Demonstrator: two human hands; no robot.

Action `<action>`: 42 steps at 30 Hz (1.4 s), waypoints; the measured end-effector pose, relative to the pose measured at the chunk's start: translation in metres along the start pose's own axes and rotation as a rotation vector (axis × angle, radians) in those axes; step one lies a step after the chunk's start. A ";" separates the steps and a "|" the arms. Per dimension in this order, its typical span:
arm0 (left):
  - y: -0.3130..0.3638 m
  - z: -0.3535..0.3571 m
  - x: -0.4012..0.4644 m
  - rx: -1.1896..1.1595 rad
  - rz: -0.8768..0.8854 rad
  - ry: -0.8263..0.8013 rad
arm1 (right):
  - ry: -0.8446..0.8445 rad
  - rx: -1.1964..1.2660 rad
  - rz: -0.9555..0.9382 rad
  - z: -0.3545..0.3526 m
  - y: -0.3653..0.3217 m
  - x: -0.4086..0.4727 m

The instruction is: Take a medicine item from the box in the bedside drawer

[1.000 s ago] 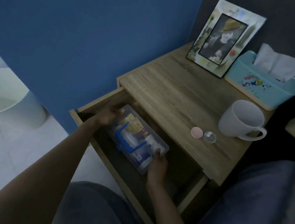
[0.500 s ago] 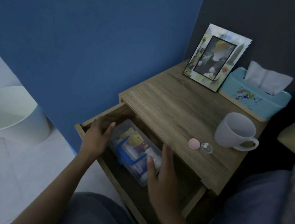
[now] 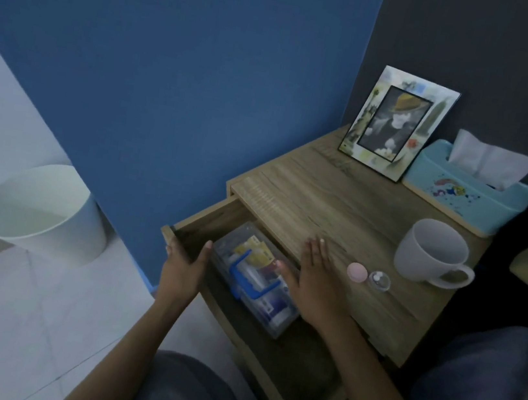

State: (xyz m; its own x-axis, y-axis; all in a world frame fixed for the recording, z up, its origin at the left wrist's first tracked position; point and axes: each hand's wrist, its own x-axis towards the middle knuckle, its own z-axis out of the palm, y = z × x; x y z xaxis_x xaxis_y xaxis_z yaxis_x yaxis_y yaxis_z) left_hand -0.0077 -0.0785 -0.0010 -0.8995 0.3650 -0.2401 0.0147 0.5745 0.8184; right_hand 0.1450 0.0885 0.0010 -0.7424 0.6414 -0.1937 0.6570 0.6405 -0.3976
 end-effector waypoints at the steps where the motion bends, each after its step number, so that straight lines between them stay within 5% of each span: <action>1: 0.000 0.003 0.002 -0.025 -0.002 -0.015 | -0.011 0.008 0.003 0.000 -0.001 0.000; 32: 0.057 0.056 0.073 -0.609 -0.036 -0.502 | 0.049 -0.115 -0.067 0.011 0.008 0.000; 39: 0.064 0.044 0.077 -0.495 -0.098 -0.607 | -0.008 -0.048 -0.018 0.006 0.004 0.000; 42: 0.062 0.028 0.065 -0.165 0.114 -0.510 | -0.099 -0.060 -0.006 -0.009 0.001 0.000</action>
State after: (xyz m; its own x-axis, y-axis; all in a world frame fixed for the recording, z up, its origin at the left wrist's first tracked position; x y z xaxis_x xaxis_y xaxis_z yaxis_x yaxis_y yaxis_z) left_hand -0.0529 0.0014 0.0196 -0.5702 0.7505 -0.3342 -0.0058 0.4031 0.9151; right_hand 0.1464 0.0929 0.0086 -0.7535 0.5945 -0.2808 0.6572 0.6702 -0.3448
